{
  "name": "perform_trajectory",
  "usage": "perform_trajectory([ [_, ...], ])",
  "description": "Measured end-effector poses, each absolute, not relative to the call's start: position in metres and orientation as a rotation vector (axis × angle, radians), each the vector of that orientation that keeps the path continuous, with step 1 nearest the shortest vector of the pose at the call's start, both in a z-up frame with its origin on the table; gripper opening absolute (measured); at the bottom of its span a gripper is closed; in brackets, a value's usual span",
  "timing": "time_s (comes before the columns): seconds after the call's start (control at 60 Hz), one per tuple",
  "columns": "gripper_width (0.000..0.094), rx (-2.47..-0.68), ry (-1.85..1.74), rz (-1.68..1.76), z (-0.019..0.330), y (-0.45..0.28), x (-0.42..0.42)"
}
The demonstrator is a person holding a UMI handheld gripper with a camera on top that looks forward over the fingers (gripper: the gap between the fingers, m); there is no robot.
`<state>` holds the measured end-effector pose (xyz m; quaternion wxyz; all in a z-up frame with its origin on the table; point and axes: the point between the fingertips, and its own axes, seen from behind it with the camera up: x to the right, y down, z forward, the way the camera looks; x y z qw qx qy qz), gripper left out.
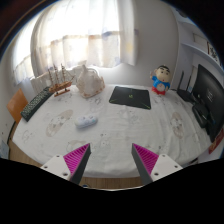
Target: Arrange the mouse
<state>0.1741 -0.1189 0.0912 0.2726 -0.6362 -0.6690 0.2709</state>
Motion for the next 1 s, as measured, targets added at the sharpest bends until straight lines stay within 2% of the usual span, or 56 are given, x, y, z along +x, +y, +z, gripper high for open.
perform_trajectory([
  [0.167, 0.0853, -1.632, -1.868, 0.802, 0.076, -0.201, 0.151],
  [0.3, 0.0853, -1.585, -1.851, 0.833, 0.057, -0.237, 0.121],
  [0.483, 0.0852, -1.636, -1.789, 0.829, 0.011, -0.253, 0.073],
  [0.633, 0.0855, -1.638, -1.774, 0.819, -0.008, -0.255, 0.043],
  [1.0, 0.0862, -1.668, -1.766, 0.807, -0.015, -0.266, -0.018],
])
